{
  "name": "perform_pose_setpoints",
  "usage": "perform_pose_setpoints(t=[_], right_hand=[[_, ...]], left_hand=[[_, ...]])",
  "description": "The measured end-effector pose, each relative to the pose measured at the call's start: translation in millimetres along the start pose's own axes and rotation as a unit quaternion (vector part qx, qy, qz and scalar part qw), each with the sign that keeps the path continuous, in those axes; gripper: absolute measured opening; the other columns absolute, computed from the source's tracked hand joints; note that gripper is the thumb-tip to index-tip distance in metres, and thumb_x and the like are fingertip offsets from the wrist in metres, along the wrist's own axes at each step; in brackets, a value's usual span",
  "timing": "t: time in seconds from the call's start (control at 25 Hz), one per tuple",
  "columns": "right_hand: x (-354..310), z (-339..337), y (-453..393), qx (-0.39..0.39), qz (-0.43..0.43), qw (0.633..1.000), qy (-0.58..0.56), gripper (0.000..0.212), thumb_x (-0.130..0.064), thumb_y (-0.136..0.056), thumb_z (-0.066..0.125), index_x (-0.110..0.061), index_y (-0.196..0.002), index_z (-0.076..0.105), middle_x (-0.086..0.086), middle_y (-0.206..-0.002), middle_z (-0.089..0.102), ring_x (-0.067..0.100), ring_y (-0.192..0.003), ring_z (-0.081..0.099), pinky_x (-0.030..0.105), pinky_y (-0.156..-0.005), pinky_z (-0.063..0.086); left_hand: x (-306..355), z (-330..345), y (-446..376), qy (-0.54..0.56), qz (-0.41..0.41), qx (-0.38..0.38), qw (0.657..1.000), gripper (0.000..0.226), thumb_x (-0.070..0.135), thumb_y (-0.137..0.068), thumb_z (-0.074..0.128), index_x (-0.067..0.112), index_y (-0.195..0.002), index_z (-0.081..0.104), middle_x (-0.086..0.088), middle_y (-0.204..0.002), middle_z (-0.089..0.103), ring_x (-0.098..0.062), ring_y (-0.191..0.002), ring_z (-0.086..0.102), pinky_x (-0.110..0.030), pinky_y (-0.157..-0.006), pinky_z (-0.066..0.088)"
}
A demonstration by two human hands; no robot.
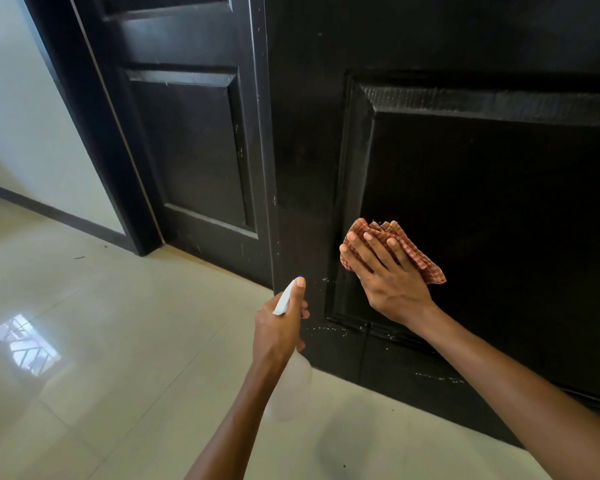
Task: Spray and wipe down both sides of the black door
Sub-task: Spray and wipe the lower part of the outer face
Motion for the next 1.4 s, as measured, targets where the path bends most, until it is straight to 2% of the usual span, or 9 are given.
perform_pose_setpoints(t=[0.24, 0.4, 0.56, 0.76, 0.92, 1.08, 1.16, 1.24, 1.4], right_hand=[[-36, 36, 2, 0.000, -0.028, 0.999, -0.021, 0.067, -0.018, -0.105, 0.039, -0.011, -0.165, 0.010, 0.014, -0.173, -0.001, 0.030, -0.160, 0.000, 0.047, -0.128, -0.006], [-87, 94, 61, -0.123, -0.174, 0.977, -0.027, 0.072, -0.004, -0.099, 0.030, -0.008, -0.164, 0.000, 0.015, -0.170, -0.019, 0.030, -0.156, -0.022, 0.046, -0.127, -0.015], [-106, 126, 87, -0.245, -0.203, 0.941, -0.119, 0.092, 0.012, -0.089, 0.043, -0.016, -0.164, -0.003, 0.003, -0.169, -0.023, 0.016, -0.152, -0.033, 0.037, -0.120, -0.028], [-69, 73, 35, -0.107, -0.142, 0.980, -0.095, 0.083, 0.001, -0.090, 0.055, -0.014, -0.164, 0.020, 0.007, -0.173, 0.004, 0.022, -0.160, -0.001, 0.038, -0.128, -0.008], [-10, -9, -44, 0.022, -0.022, 0.998, -0.062, 0.070, -0.012, -0.101, 0.046, -0.021, -0.165, 0.020, 0.005, -0.173, 0.010, 0.022, -0.158, -0.001, 0.042, -0.129, -0.006], [-11, -20, -79, 0.073, 0.040, 0.995, -0.049, 0.064, -0.020, -0.108, 0.041, -0.020, -0.166, 0.014, 0.006, -0.173, 0.008, 0.025, -0.159, -0.002, 0.046, -0.129, -0.004], [-36, 8, -64, 0.037, -0.004, 0.998, -0.056, 0.070, -0.012, -0.103, 0.043, -0.018, -0.166, 0.012, 0.007, -0.173, 0.005, 0.026, -0.159, -0.004, 0.046, -0.129, -0.004], [-83, 58, -27, -0.087, -0.105, 0.988, -0.066, 0.077, -0.004, -0.098, 0.043, -0.014, -0.166, 0.008, 0.009, -0.173, -0.005, 0.027, -0.159, -0.011, 0.046, -0.129, -0.007], [-156, 125, 49, -0.370, -0.238, 0.898, -0.023, 0.069, -0.010, -0.106, 0.031, -0.019, -0.165, -0.004, 0.002, -0.164, -0.032, 0.019, -0.149, -0.035, 0.044, -0.118, -0.026]], left_hand=[[-8, -21, -5, -0.020, 0.012, 0.035, 0.999, 0.054, 0.065, -0.090, 0.050, 0.015, -0.095, 0.068, 0.001, -0.080, 0.066, -0.018, -0.060, 0.062, -0.013, -0.042, 0.044], [-9, -32, -7, -0.036, 0.027, 0.042, 0.998, 0.058, 0.067, -0.089, 0.049, 0.013, -0.089, 0.070, 0.002, -0.084, 0.068, -0.022, -0.063, 0.063, -0.013, -0.043, 0.045], [-7, -30, -4, -0.047, 0.030, 0.036, 0.998, 0.058, 0.068, -0.089, 0.048, 0.014, -0.088, 0.071, 0.004, -0.081, 0.067, -0.021, -0.062, 0.063, -0.012, -0.043, 0.045], [-2, -21, 1, -0.022, 0.032, 0.030, 0.999, 0.043, 0.062, -0.092, 0.051, 0.023, -0.085, 0.066, 0.002, -0.074, 0.065, -0.016, -0.053, 0.061, -0.013, -0.040, 0.043], [1, -21, -1, 0.007, 0.053, 0.059, 0.997, 0.058, 0.067, -0.085, 0.049, 0.015, -0.095, 0.071, 0.006, -0.081, 0.069, -0.016, -0.056, 0.064, -0.015, -0.043, 0.046], [2, -30, -9, 0.022, 0.084, 0.105, 0.991, 0.052, 0.061, -0.092, 0.048, 0.015, -0.091, 0.073, 0.007, -0.080, 0.068, -0.020, -0.065, 0.065, -0.013, -0.043, 0.046], [1, -32, -12, 0.017, 0.090, 0.109, 0.990, 0.050, 0.060, -0.093, 0.048, 0.017, -0.088, 0.072, 0.008, -0.079, 0.068, -0.019, -0.062, 0.065, -0.013, -0.043, 0.046], [-3, -34, -13, 0.013, 0.090, 0.110, 0.990, 0.051, 0.061, -0.092, 0.047, 0.017, -0.088, 0.072, 0.008, -0.078, 0.068, -0.019, -0.060, 0.065, -0.013, -0.043, 0.046], [-6, -41, -17, 0.019, 0.105, 0.120, 0.987, 0.051, 0.061, -0.090, 0.046, 0.016, -0.092, 0.071, 0.008, -0.080, 0.068, -0.020, -0.065, 0.066, -0.011, -0.044, 0.045]])
Point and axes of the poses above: each hand's wrist, its own y-axis away from the middle knuckle, its own z-axis out of the palm, x = y × z, the point moved 7 cm from there along -y, towards the middle knuckle
